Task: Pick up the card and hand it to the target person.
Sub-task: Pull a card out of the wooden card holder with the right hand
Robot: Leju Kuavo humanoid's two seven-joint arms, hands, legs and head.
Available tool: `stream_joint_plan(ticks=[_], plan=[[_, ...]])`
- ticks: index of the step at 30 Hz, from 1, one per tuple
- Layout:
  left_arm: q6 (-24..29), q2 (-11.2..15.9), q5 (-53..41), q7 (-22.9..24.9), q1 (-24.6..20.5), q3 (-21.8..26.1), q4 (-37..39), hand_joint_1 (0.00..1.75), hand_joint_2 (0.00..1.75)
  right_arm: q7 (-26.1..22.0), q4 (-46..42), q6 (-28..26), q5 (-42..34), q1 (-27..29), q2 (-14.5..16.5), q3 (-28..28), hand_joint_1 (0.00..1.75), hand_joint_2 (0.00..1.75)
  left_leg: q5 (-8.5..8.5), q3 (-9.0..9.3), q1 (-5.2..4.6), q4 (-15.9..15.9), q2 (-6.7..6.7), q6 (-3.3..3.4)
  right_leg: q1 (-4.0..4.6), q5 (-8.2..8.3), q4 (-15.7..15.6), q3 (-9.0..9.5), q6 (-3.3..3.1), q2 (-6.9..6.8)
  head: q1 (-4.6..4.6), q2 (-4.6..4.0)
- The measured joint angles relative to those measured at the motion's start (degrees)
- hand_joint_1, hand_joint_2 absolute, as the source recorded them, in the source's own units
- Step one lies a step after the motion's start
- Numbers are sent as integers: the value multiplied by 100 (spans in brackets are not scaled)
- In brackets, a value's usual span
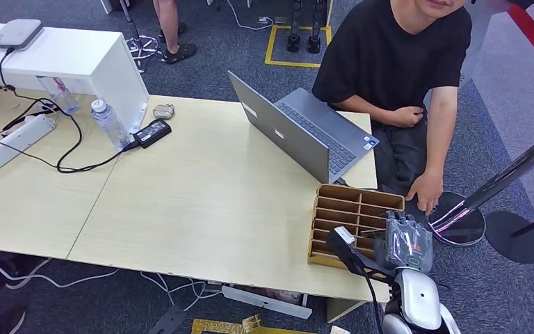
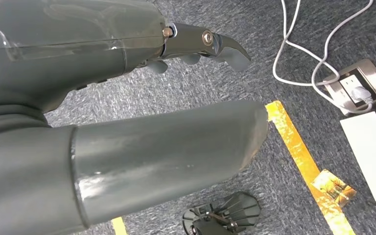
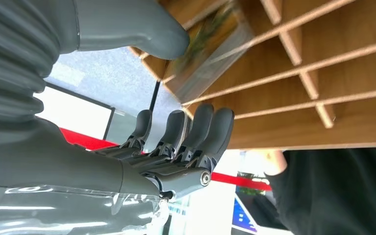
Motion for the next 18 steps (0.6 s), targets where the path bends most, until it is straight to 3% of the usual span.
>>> stream_joint_plan(ticks=[18], plan=[[0,0,1,-2,0,0,0,0,0,71,-398,14,72,21,-36,-6,78,175,0,0,0,0,0,0,0,0,0,-1,0,0,0,0]])
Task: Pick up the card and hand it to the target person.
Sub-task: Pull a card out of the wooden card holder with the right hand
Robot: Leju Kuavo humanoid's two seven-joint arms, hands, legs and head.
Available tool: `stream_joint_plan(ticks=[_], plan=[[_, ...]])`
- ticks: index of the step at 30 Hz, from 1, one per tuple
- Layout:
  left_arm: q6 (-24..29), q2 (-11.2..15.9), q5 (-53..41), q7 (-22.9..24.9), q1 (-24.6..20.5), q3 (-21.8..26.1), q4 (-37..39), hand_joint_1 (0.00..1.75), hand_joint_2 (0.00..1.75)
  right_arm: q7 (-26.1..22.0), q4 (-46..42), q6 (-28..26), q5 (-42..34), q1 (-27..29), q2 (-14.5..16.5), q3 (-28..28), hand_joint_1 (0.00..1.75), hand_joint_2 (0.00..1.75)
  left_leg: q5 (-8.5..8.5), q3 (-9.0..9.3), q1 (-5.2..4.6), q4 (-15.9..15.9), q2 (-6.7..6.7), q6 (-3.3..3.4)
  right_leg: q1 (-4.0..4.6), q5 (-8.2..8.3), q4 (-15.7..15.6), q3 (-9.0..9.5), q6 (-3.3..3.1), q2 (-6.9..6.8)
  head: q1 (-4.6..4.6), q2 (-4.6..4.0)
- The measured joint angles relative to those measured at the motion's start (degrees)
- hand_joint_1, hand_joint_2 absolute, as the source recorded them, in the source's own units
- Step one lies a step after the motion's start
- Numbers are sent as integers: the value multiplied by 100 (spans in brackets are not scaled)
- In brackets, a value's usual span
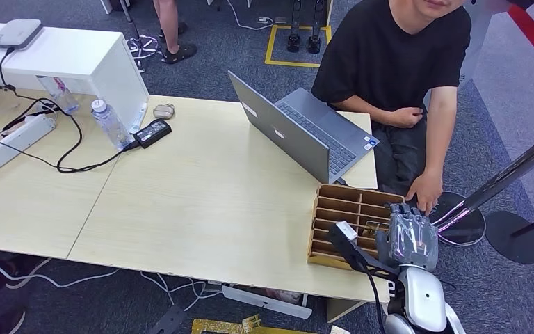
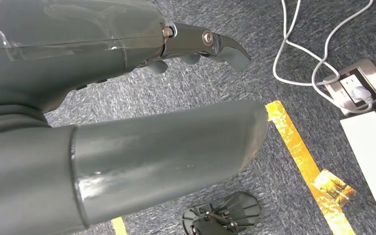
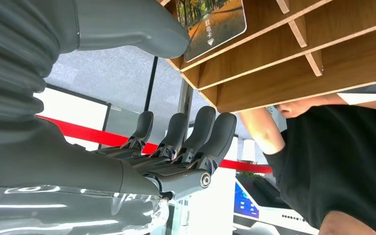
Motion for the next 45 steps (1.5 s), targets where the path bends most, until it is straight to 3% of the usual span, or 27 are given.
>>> stream_joint_plan(ticks=[23,25,30,45], plan=[[-2,0,-19,-27,-1,0,0,0,0,-104,402,90,-140,27,-7,4,91,175,0,-2,0,-1,0,0,0,0,0,0,0,-1,0,0],[-2,0,-19,-30,0,0,0,0,0,-105,433,89,-146,26,-6,5,96,175,0,-2,0,-1,0,0,0,0,0,0,0,-1,0,0],[-2,0,-21,-37,-1,0,0,0,0,-116,514,47,-158,10,-5,7,134,175,0,-2,0,-1,0,0,0,0,0,0,0,-1,0,0],[-14,0,-33,-35,0,0,0,0,0,-122,605,-129,-83,-14,-5,5,141,175,0,-1,0,-1,0,0,0,0,0,0,0,-1,1,0]])
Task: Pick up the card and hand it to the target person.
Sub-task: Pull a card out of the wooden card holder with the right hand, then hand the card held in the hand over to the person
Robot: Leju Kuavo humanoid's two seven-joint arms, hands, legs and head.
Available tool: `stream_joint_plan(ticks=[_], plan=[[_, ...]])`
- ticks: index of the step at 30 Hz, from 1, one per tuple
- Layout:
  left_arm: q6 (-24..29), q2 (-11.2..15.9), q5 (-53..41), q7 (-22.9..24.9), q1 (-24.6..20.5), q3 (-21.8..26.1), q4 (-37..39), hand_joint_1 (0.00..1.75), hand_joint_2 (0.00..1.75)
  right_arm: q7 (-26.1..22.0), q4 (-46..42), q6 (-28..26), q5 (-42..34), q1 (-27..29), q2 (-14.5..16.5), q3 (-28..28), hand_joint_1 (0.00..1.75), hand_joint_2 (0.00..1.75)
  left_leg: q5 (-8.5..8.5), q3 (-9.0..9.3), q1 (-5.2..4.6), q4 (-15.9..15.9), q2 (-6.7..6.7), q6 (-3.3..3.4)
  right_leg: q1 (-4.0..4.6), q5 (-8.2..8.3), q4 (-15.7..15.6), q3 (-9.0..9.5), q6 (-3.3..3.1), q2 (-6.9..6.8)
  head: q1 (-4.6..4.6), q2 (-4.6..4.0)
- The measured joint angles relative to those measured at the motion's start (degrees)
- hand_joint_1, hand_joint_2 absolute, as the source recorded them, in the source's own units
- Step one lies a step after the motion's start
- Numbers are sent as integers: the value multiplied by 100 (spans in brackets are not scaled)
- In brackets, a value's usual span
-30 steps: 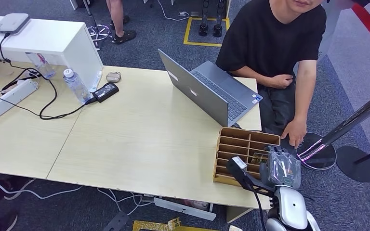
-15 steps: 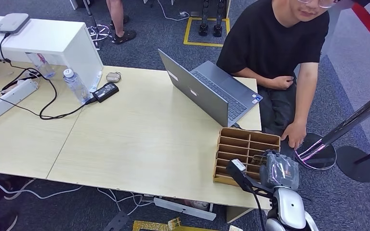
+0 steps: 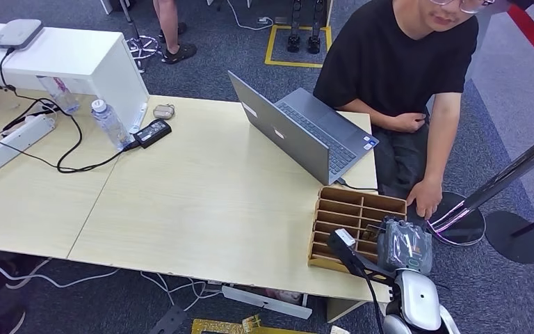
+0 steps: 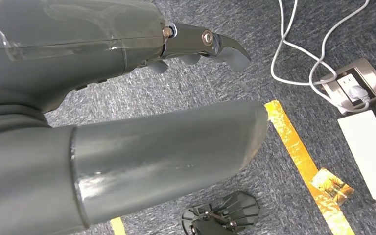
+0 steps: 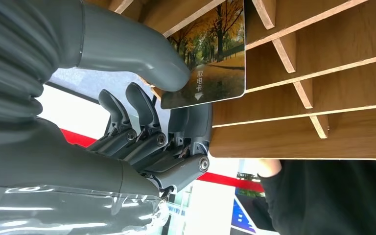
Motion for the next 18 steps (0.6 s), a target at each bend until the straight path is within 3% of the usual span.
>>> stream_joint_plan(ticks=[9,18], plan=[[-15,0,-2,7,0,0,0,0,0,2,11,-60,28,11,0,-1,134,175,0,0,0,0,0,0,0,0,0,0,0,0,-1,0],[-15,0,-2,36,0,0,0,0,0,-19,17,-163,32,38,2,-2,140,175,0,0,0,0,0,0,0,0,0,0,0,0,-1,0]])
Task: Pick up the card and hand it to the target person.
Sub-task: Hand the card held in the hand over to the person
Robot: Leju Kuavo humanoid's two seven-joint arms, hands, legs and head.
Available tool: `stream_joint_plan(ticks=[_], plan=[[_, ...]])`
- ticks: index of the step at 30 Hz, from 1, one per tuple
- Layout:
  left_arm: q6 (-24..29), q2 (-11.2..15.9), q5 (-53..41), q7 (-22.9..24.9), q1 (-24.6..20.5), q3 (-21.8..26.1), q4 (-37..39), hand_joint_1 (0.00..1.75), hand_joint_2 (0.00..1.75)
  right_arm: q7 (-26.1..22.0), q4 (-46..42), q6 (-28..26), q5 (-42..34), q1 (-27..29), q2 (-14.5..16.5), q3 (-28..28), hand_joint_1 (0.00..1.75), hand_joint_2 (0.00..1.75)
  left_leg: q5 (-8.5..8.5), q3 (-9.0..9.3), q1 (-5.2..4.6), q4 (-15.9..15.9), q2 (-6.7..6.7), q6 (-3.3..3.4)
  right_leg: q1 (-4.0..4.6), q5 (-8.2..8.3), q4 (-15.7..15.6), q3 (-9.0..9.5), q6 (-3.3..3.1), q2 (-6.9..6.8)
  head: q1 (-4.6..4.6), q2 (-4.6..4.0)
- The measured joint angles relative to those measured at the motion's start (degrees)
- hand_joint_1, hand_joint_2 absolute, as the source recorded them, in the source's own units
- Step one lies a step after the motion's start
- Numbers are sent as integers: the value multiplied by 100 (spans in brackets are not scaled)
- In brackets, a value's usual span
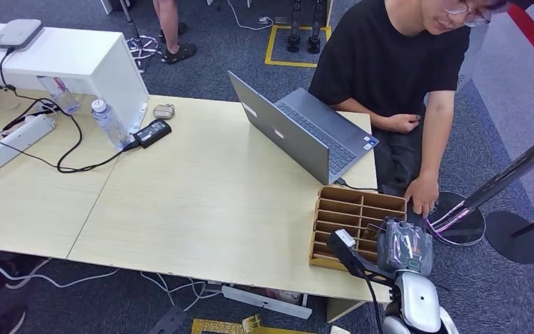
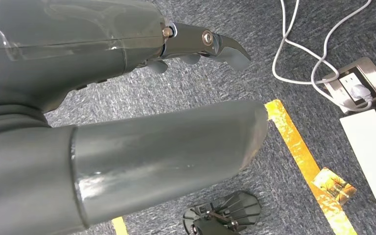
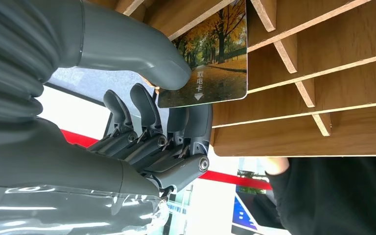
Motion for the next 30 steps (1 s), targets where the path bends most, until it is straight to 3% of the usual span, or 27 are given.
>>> stream_joint_plan(ticks=[11,30], plan=[[1,0,18,5,1,1,0,0,0,-1,-162,-216,-20,67,0,-91,148,175,0,0,0,0,0,0,0,0,0,0,0,0,0,0],[0,0,43,20,4,35,0,0,0,279,-1678,-333,191,119,-116,-489,146,175,0,0,0,1,0,0,0,0,0,-1,0,0,0,0]])
